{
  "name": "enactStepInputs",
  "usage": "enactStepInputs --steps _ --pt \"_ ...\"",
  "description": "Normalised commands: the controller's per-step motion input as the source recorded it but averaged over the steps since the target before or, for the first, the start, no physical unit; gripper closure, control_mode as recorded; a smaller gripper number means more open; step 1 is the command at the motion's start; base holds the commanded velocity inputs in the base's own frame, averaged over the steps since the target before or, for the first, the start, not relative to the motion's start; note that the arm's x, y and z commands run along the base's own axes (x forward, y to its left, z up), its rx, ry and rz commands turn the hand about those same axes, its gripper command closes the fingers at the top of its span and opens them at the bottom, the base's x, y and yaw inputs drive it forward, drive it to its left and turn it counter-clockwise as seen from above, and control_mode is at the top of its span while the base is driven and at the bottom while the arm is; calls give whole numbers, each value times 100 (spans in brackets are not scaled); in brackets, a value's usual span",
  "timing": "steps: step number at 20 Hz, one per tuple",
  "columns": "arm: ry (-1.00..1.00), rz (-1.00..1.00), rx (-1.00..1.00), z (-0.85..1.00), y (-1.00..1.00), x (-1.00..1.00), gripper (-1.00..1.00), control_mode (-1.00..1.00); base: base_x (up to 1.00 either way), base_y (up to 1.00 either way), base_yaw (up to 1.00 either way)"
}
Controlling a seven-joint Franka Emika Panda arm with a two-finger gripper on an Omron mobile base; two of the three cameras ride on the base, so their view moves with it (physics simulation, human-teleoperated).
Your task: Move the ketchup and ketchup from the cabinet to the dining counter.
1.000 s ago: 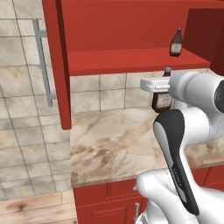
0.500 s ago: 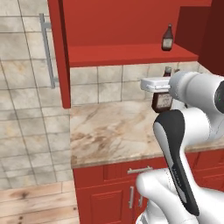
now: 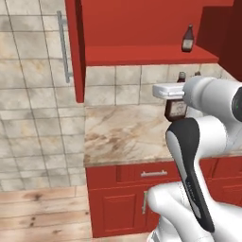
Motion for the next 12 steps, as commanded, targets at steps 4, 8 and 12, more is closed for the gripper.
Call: enactStepInputs --steps 4,8,12 --pt "0 0 0 0 0 0 100 100 -28 -8 69" --pt "0 0 0 0 0 0 100 100 -24 -10 86" --pt "0 0 0 0 0 0 100 100 -18 -4 95"
